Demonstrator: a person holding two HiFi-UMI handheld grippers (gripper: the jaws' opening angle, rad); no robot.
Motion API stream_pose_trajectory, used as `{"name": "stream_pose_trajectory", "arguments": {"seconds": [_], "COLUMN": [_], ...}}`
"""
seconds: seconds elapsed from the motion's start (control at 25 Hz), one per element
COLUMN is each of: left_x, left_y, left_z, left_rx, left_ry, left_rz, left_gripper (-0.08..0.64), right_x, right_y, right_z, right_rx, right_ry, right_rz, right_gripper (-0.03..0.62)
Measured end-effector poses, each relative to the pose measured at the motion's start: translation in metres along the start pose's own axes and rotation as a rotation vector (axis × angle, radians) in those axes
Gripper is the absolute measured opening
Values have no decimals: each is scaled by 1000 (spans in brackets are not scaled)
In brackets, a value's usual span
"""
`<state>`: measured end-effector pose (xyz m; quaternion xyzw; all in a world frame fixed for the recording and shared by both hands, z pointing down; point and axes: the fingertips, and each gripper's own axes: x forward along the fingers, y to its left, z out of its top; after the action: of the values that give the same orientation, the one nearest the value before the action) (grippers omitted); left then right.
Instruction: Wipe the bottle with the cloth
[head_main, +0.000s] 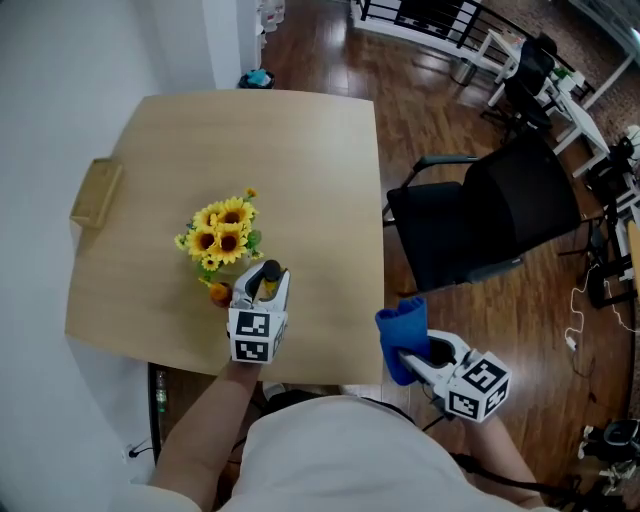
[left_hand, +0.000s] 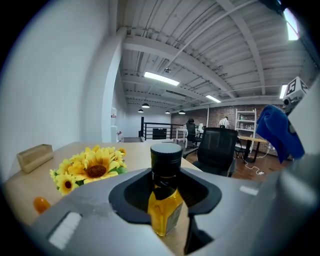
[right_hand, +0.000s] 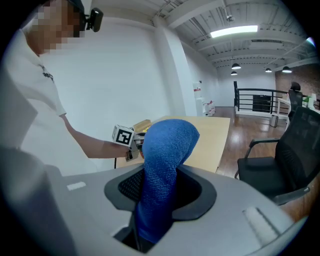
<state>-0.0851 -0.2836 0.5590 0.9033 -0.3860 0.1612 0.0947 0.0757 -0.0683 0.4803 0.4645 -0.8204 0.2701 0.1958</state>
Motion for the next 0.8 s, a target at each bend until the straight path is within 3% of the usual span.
{"name": "stream_pose_trajectory", "arguments": {"seconds": [0.24, 0.44, 0.64, 0.8], "left_x": [1, -13, -58, -113], "left_y": [-3, -2, -21, -60], "left_z": [-3, 3, 10, 5], "left_rx": [39, 64, 60, 50], "left_ry": [14, 29, 24, 59], "left_rz": [45, 118, 183, 198], "left_gripper": [171, 272, 276, 263], "right_x": [-7, -11, -15, -20], "right_y": [-3, -10, -24, -25], "right_z": [4, 7, 4, 0], "right_rx": [-25, -49, -111, -166], "right_ry": [-12, -27, -33, -40], "right_rz": [25, 78, 146, 252], "right_gripper": [144, 144, 144, 145]}}
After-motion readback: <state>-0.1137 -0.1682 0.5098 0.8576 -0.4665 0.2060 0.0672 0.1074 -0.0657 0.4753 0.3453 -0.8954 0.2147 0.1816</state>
